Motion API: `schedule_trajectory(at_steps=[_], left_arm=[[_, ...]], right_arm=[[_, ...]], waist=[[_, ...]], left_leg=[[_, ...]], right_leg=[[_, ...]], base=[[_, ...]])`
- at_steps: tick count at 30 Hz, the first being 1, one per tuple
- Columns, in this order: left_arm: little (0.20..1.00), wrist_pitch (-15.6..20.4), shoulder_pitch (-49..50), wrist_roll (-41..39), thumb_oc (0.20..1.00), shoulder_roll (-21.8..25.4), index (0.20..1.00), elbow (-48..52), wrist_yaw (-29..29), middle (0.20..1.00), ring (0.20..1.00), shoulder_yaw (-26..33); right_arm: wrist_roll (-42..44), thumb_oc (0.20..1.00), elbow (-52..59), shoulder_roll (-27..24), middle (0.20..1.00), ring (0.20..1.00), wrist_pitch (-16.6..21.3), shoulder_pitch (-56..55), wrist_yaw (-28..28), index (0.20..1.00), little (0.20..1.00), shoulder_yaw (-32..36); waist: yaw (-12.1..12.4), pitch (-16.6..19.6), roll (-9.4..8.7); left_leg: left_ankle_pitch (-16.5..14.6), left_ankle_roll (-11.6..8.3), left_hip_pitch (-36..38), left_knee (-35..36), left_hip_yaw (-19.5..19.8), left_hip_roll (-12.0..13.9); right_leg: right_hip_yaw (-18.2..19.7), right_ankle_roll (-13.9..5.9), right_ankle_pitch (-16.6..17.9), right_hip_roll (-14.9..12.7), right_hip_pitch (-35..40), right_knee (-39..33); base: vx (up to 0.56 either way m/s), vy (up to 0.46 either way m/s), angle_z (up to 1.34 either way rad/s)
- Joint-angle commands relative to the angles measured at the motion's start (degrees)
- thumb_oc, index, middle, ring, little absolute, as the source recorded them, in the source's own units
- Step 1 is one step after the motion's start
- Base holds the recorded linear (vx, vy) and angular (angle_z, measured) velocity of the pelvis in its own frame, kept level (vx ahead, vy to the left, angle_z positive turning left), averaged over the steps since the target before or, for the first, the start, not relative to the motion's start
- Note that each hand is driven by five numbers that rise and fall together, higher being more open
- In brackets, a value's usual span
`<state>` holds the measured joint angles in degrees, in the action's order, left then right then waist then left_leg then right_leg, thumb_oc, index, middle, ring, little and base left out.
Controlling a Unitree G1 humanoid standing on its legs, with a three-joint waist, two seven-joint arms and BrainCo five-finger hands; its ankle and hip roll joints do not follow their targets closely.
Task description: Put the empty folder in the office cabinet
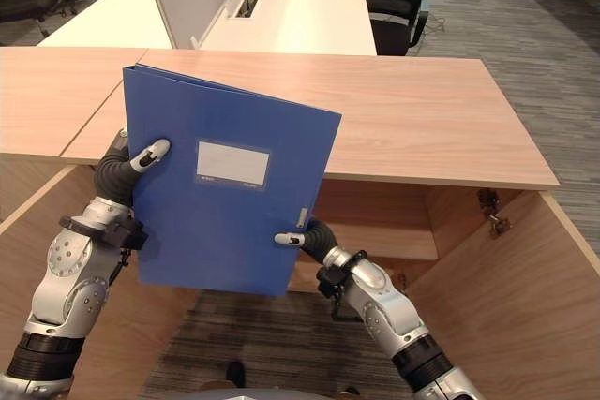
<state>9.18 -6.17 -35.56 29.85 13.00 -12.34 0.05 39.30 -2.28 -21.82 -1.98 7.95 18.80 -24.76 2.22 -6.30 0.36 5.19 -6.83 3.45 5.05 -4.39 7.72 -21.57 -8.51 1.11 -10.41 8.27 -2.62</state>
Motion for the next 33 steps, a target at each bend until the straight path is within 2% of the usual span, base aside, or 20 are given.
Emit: schedule_trajectory(at_steps=[1,2,33], left_arm=[[0.2,3.7,-3.84,-0.37,0.2,2.38,0.2,0.98,0.28,0.2,0.2,3.14],[0.2,3.72,-3.82,-0.45,0.2,2.42,0.2,0.93,0.27,0.2,0.2,3.17],[0.2,3.95,-1.9,-1.71,0.2,-2.03,0.2,1.41,0.82,0.2,0.2,2.31]], right_arm=[[1.96,0.736,3.86,3.65,0.736,0.736,2.54,1.94,1.23,0.736,0.736,-0.32],[2.35,0.2,3.93,3.79,0.2,0.2,2.62,1.94,1.17,0.2,0.2,-0.28],[5.56,0.2,6.42,4.81,0.2,0.2,2.9,3.26,1.33,0.2,0.2,-1.32]], waist=[[-0.53,1.88,-1.54],[-0.54,1.88,-1.57],[-0.47,1.68,-1.69]], left_leg=[[-4.23,1.36,0.52,-0.37,1.14,-1.23],[-4.27,1.37,0.54,-0.36,1.12,-1.23],[-4.44,1.53,0.44,-0.39,1.16,-1.58]], right_leg=[[5.35,-1.14,-2.65,-0.49,-3.97,4.02],[5.34,-1.15,-2.64,-0.49,-3.99,4.05],[5.39,-1.09,-2.47,-0.6,-4.26,3.96]], base=[[0.0,0.0,0.0],[0.0,0.0,0.0],[0.0,0.0,0.0]])
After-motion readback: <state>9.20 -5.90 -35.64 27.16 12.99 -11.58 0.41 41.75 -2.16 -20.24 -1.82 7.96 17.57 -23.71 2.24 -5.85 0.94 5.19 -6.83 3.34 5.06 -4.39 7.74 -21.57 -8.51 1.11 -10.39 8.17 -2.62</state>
